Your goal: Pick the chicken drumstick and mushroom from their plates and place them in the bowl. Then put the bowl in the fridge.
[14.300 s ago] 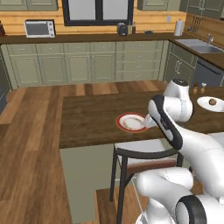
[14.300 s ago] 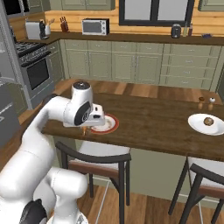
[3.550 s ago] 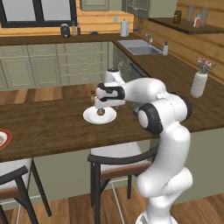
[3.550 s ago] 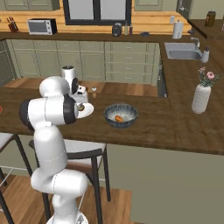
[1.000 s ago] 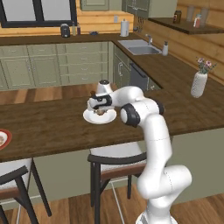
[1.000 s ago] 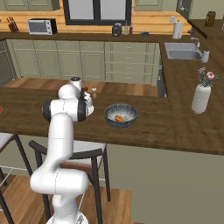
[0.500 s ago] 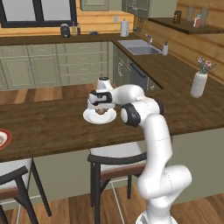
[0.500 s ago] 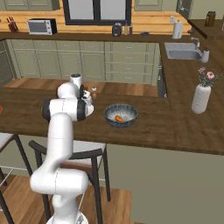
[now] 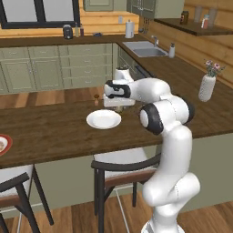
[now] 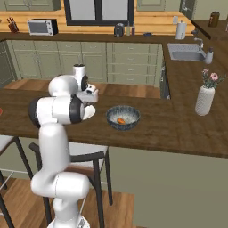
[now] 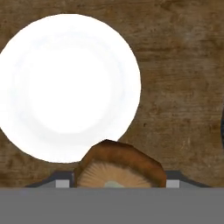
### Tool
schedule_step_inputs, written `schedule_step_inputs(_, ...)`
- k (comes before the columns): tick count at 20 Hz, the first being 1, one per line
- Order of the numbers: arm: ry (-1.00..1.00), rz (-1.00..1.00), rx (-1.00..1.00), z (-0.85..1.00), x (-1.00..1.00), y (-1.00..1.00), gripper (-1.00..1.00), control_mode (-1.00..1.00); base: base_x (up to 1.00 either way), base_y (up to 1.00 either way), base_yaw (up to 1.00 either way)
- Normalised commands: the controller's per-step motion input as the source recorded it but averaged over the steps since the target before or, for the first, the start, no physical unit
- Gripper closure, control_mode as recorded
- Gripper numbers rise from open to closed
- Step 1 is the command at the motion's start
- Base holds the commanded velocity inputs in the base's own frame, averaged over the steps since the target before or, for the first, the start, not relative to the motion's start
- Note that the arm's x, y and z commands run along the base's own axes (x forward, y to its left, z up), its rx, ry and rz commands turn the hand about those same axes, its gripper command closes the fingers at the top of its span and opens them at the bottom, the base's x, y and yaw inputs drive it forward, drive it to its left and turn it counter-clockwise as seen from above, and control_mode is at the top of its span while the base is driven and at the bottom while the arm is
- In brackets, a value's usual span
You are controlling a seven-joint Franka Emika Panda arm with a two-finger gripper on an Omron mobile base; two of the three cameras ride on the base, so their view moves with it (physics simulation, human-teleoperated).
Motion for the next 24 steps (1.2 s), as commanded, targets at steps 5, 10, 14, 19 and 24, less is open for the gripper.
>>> schedule_step_inputs(5,-0.03,0.0,0.0,0.23,-1.0,-1.0,1.0,-1.0,0.0,0.0,0.0)
schedule_step_inputs(10,0.01,0.0,0.01,0.23,-0.34,-1.0,1.0,-1.0,0.0,0.0,0.0)
schedule_step_inputs(14,0.13,0.0,0.02,0.0,0.1,-1.0,1.0,-1.0,0.0,0.0,0.0)
schedule_step_inputs(19,0.16,0.0,0.03,0.0,0.38,-0.82,1.0,-1.0,0.0,0.0,0.0)
schedule_step_inputs(24,0.11,0.04,0.01,-0.04,0.63,-0.54,1.0,-1.0,0.0,0.0,0.0)
